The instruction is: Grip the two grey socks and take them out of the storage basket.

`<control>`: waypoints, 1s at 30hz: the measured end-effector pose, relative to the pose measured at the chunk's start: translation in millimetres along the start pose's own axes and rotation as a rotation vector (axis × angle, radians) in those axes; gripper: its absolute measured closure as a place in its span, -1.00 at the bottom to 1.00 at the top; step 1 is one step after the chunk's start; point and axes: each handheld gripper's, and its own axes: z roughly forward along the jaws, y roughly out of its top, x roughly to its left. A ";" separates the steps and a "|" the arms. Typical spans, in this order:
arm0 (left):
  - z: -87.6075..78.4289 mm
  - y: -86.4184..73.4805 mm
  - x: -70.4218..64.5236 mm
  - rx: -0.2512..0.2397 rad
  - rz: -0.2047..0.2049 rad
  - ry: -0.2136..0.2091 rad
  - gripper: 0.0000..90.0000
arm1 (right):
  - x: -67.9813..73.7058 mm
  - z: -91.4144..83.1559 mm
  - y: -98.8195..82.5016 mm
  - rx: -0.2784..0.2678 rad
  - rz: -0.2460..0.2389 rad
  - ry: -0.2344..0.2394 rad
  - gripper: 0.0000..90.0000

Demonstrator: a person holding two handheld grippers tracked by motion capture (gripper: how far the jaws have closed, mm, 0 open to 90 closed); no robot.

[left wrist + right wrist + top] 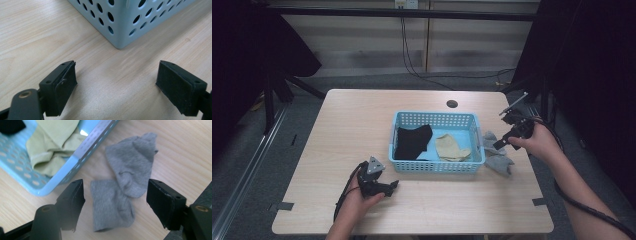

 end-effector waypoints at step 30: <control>-0.1 -0.1 -0.3 0.000 -0.002 0.005 -0.65 | 74.8 40.2 -94.9 -0.069 -0.066 0.140 -0.49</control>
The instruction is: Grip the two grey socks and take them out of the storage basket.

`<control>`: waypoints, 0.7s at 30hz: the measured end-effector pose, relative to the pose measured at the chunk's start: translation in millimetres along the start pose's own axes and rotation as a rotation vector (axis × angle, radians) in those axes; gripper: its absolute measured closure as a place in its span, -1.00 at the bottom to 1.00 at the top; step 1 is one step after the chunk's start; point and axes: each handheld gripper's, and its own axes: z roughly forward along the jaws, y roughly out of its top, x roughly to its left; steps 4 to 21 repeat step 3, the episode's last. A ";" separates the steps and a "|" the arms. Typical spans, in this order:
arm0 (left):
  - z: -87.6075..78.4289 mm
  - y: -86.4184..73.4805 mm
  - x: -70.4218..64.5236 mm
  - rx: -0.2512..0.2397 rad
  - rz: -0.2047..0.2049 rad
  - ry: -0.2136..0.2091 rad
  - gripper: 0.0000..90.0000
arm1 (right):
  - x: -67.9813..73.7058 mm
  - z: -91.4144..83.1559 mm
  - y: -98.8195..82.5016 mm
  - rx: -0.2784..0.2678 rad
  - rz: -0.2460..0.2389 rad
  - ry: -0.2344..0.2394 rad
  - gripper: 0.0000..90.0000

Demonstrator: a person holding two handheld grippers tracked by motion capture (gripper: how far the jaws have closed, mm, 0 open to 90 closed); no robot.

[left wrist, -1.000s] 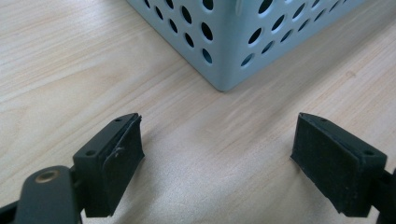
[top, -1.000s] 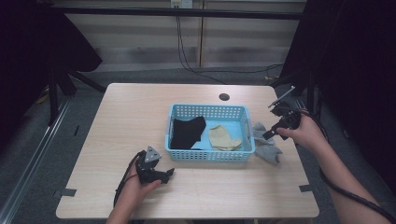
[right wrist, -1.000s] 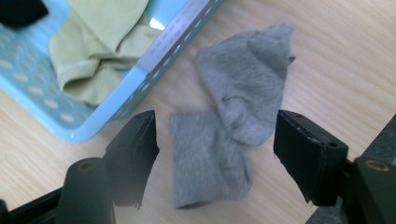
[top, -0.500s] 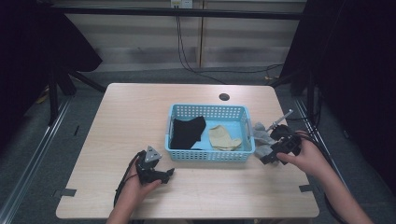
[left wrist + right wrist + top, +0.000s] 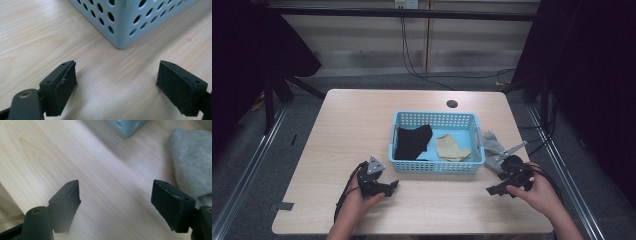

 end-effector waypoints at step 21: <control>0.2 0.2 0.2 0.001 0.000 0.000 -0.66 | -0.7 3.3 -4.4 0.010 -0.006 0.008 -0.49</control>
